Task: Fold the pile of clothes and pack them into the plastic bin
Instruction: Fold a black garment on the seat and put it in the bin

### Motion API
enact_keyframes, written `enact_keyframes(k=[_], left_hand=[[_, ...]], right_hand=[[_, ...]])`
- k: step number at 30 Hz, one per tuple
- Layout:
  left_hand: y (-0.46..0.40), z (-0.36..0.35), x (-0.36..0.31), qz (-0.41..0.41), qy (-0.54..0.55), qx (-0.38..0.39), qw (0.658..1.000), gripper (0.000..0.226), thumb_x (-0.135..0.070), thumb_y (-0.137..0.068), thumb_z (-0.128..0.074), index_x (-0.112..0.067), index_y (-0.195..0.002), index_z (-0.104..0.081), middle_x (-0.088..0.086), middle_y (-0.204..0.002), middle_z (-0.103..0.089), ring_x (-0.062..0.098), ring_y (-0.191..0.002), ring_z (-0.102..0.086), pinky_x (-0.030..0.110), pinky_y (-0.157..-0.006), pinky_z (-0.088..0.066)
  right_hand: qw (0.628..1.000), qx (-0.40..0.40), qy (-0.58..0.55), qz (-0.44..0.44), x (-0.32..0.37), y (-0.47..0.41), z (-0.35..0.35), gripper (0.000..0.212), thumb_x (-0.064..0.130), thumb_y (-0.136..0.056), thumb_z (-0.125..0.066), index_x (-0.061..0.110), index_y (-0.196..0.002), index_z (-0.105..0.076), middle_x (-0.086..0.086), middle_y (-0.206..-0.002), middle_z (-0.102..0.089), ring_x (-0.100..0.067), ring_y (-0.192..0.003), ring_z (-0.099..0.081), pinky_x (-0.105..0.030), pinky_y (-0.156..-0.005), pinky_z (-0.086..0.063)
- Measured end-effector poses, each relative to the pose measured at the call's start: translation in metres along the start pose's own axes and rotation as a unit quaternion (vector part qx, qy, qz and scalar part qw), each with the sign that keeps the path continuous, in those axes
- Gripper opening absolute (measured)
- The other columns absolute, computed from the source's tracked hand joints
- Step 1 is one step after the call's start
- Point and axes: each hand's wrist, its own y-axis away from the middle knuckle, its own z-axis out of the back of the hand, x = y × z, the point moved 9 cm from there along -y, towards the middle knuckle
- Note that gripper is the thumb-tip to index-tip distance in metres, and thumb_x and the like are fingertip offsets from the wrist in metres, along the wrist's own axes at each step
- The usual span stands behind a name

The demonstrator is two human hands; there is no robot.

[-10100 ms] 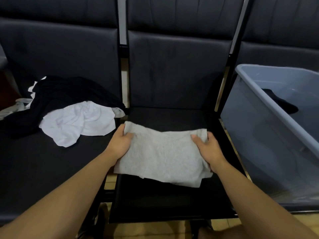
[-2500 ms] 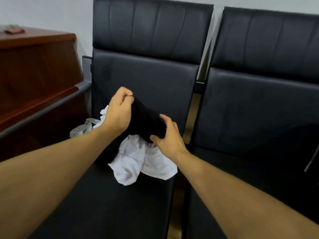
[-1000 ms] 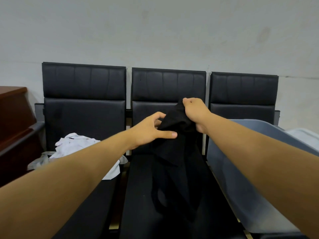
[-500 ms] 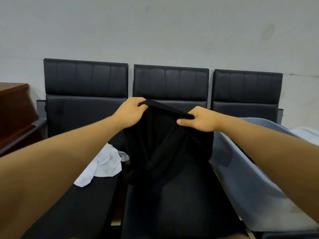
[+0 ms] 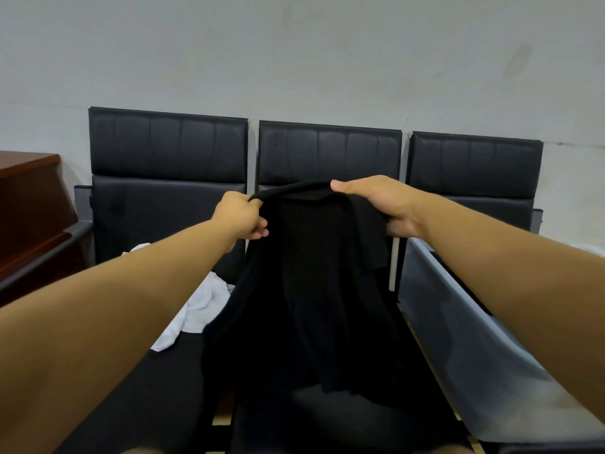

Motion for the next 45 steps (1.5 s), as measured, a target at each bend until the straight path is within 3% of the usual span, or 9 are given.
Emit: enact_keyframes(k=[10, 18, 22, 25, 27, 30, 34, 41, 45], left_hand=[[-0.004, 0.011, -0.012, -0.017, 0.012, 0.043, 0.999, 0.032, -0.025, -0.107, -0.042, -0.007, -0.128, -0.059, 0.018, -0.095, -0.074, 0.033, -0.092, -0.073, 0.035, -0.074, -0.058], [-0.012, 0.032, -0.024, -0.055, -0.021, -0.01, 0.998, 0.027, -0.021, -0.106, -0.044, -0.006, -0.119, -0.062, 0.01, -0.084, -0.073, 0.027, -0.086, -0.071, 0.037, -0.075, -0.058], [-0.012, 0.035, -0.03, -0.081, -0.014, -0.015, 0.997, 0.027, -0.017, -0.107, -0.041, -0.009, -0.118, -0.065, 0.014, -0.105, -0.072, 0.027, -0.105, -0.066, 0.039, -0.087, -0.056], [-0.012, 0.02, -0.033, -0.097, 0.005, 0.033, 0.995, 0.033, -0.021, -0.106, -0.043, -0.02, -0.135, -0.058, 0.009, -0.133, -0.062, 0.022, -0.119, -0.059, 0.038, -0.094, -0.051], [-0.006, 0.0, -0.027, -0.077, 0.042, 0.102, 0.991, 0.056, -0.029, -0.104, -0.052, -0.03, -0.156, -0.031, 0.002, -0.152, -0.045, 0.019, -0.133, -0.048, 0.042, -0.106, -0.046], [0.019, -0.034, -0.019, -0.035, 0.091, 0.223, 0.97, 0.1, -0.042, -0.088, -0.074, -0.049, -0.156, -0.001, -0.004, -0.164, -0.019, 0.018, -0.145, -0.033, 0.053, -0.115, -0.035], [0.058, -0.078, -0.012, -0.006, 0.125, 0.357, 0.926, 0.124, -0.037, -0.069, -0.086, -0.057, -0.152, 0.004, -0.027, -0.14, -0.041, 0.007, -0.126, -0.048, 0.053, -0.108, -0.042], [0.067, -0.107, 0.023, -0.064, 0.027, 0.288, 0.955, 0.104, -0.032, -0.069, -0.092, -0.039, -0.15, -0.028, -0.01, -0.135, -0.057, 0.011, -0.124, -0.056, 0.04, -0.11, -0.045], [0.051, -0.105, 0.078, -0.061, -0.117, 0.224, 0.966, 0.032, -0.022, -0.096, -0.066, -0.012, -0.126, -0.064, 0.0, -0.113, -0.069, 0.016, -0.103, -0.064, 0.03, -0.097, -0.049]], right_hand=[[0.97, -0.137, 0.196, 0.028, 0.016, -0.002, 0.062, 0.039, 0.042, -0.081, -0.082, 0.012, -0.105, -0.077, -0.01, -0.096, -0.077, -0.025, -0.087, -0.074, -0.037, -0.08, -0.062], [0.788, -0.204, 0.576, 0.078, 0.045, 0.006, 0.069, 0.073, 0.084, -0.08, -0.049, 0.014, -0.059, -0.041, -0.002, -0.054, -0.04, -0.02, -0.052, -0.043, -0.033, -0.055, -0.039], [0.894, -0.19, 0.399, 0.066, 0.042, 0.007, 0.074, 0.067, 0.063, -0.088, -0.064, 0.012, -0.054, -0.037, -0.005, -0.051, -0.034, -0.02, -0.049, -0.035, -0.032, -0.056, -0.034], [0.978, -0.162, 0.126, 0.034, 0.034, 0.007, 0.065, 0.049, 0.049, -0.092, -0.069, 0.001, -0.084, -0.069, -0.015, -0.08, -0.072, -0.029, -0.072, -0.067, -0.038, -0.073, -0.056], [0.99, -0.136, -0.009, 0.036, 0.039, 0.005, 0.054, 0.038, 0.037, -0.098, -0.064, 0.002, -0.112, -0.072, -0.013, -0.104, -0.077, -0.024, -0.089, -0.072, -0.038, -0.083, -0.056], [0.981, -0.118, -0.144, 0.06, 0.052, 0.001, 0.043, 0.026, 0.022, -0.104, -0.056, 0.003, -0.118, -0.066, -0.009, -0.096, -0.074, -0.018, -0.078, -0.071, -0.033, -0.072, -0.059], [0.962, -0.111, -0.24, 0.074, 0.06, -0.004, 0.031, 0.012, 0.011, -0.103, -0.054, 0.007, -0.101, -0.065, -0.007, -0.085, -0.069, -0.016, -0.067, -0.069, -0.032, -0.069, -0.062], [0.959, -0.078, -0.254, 0.094, 0.068, -0.001, 0.019, 0.016, 0.011, -0.086, -0.077, 0.005, -0.098, -0.07, -0.009, -0.087, -0.073, -0.021, -0.079, -0.074, -0.031, -0.07, -0.061], [0.969, -0.131, -0.191, 0.09, 0.066, 0.002, 0.04, 0.031, 0.001, -0.078, -0.081, -0.005, -0.106, -0.069, -0.016, -0.091, -0.073, -0.028, -0.083, -0.074, -0.037, -0.07, -0.062]])
